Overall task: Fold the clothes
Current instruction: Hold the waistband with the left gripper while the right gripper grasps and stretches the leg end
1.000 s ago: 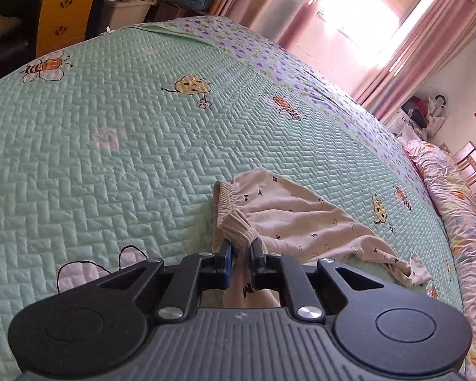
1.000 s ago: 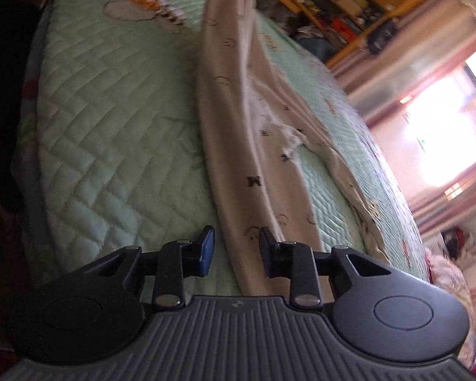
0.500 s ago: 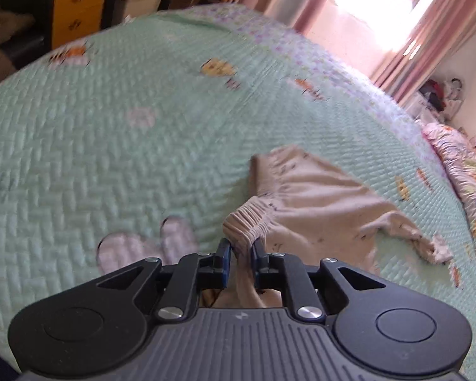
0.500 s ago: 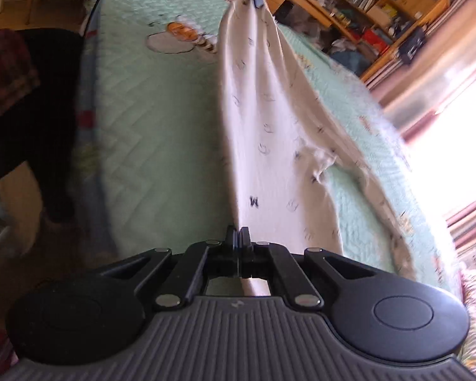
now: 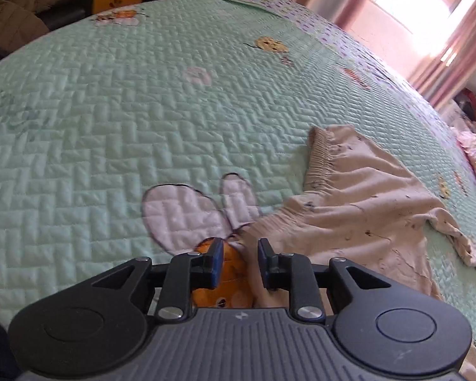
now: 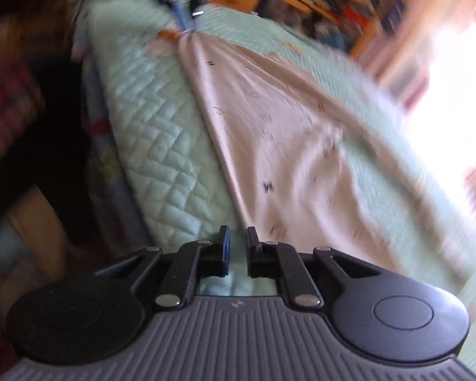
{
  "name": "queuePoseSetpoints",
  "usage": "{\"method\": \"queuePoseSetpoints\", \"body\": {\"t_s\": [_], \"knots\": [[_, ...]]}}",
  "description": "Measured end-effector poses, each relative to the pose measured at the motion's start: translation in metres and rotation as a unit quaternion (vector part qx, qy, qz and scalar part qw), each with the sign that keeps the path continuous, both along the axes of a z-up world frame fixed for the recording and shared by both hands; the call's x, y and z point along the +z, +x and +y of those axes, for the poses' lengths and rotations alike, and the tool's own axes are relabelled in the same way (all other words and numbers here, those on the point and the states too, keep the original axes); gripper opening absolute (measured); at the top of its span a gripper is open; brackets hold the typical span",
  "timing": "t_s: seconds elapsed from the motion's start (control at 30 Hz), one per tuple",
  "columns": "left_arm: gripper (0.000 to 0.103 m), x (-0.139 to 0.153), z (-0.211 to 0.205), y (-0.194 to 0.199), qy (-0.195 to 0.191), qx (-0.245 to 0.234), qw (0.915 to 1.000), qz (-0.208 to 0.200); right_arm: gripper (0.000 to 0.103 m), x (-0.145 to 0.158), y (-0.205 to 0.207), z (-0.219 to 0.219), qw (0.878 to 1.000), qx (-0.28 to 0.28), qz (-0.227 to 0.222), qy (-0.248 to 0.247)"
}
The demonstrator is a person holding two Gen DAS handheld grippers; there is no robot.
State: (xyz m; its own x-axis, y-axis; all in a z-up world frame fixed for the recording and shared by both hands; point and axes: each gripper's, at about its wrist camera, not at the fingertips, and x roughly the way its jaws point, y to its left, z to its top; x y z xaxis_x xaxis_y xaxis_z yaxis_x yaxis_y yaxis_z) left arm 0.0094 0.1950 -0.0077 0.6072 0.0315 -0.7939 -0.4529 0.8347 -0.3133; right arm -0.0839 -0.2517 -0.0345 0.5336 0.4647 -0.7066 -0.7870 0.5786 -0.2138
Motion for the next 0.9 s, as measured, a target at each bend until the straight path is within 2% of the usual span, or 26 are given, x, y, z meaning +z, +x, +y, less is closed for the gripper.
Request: {"method": "queuePoseSetpoints", "body": {"t_s": [0.07,0.1,0.13,0.2,0.3,0.33,0.37,0.43,0.47,0.57,0.63,0.67,0.77,0.8,0.9], "knots": [[0.030,0.001,0.007,-0.009,-0.006,0.016,0.9998,0.002,0.013,0.007,0.009,-0.032,0.994,-0.052,0.064,0.065],[0.030,0.000,0.010,-0.013,-0.014,0.023,0.9996,0.004,0.013,0.010,0.012,-0.049,0.989,-0.086,0.081,0.092],[0.030,0.001,0.012,-0.018,-0.020,0.027,0.9994,0.003,0.013,0.012,0.014,-0.069,0.980,-0.131,0.088,0.120],[0.030,0.007,0.007,-0.027,-0.019,0.023,0.9996,-0.001,0.016,0.013,0.021,-0.112,0.952,-0.235,0.100,0.168],[0.030,0.022,-0.022,-0.034,-0.012,-0.023,0.9994,-0.022,0.019,0.005,0.024,-0.184,0.881,-0.381,0.132,0.248],[0.030,0.028,-0.037,-0.034,-0.010,-0.046,0.9984,-0.030,0.019,0.000,0.024,-0.205,0.853,-0.420,0.143,0.274],[0.035,0.031,-0.054,-0.031,-0.009,-0.070,0.9969,-0.035,0.019,-0.004,0.023,-0.220,0.830,-0.446,0.154,0.297],[0.044,0.033,-0.098,-0.019,0.003,-0.129,0.9910,-0.034,0.019,-0.015,0.024,-0.239,0.792,-0.474,0.180,0.341],[0.045,0.032,-0.122,-0.012,0.012,-0.159,0.9866,-0.032,0.019,-0.025,0.025,-0.245,0.770,-0.484,0.194,0.368],[0.045,0.022,-0.191,0.005,0.033,-0.230,0.9726,-0.015,0.019,-0.054,0.029,-0.258,0.689,-0.497,0.256,0.462],[0.045,0.012,-0.227,0.015,0.036,-0.260,0.9648,-0.001,0.018,-0.073,0.030,-0.262,0.637,-0.499,0.284,0.514],[0.045,0.007,-0.240,0.019,0.034,-0.271,0.9620,0.007,0.016,-0.080,0.031,-0.261,0.617,-0.503,0.291,0.531],[0.045,-0.009,-0.267,0.027,0.029,-0.286,0.9572,0.029,0.017,-0.089,0.024,-0.266,0.582,-0.496,0.296,0.573],[0.045,-0.014,-0.271,0.028,0.026,-0.290,0.9561,0.037,0.018,-0.090,0.021,-0.268,0.576,-0.493,0.295,0.581],[0.045,-0.026,-0.278,0.027,0.028,-0.295,0.9536,0.051,0.018,-0.093,0.012,-0.273,0.571,-0.485,0.293,0.594]]}}
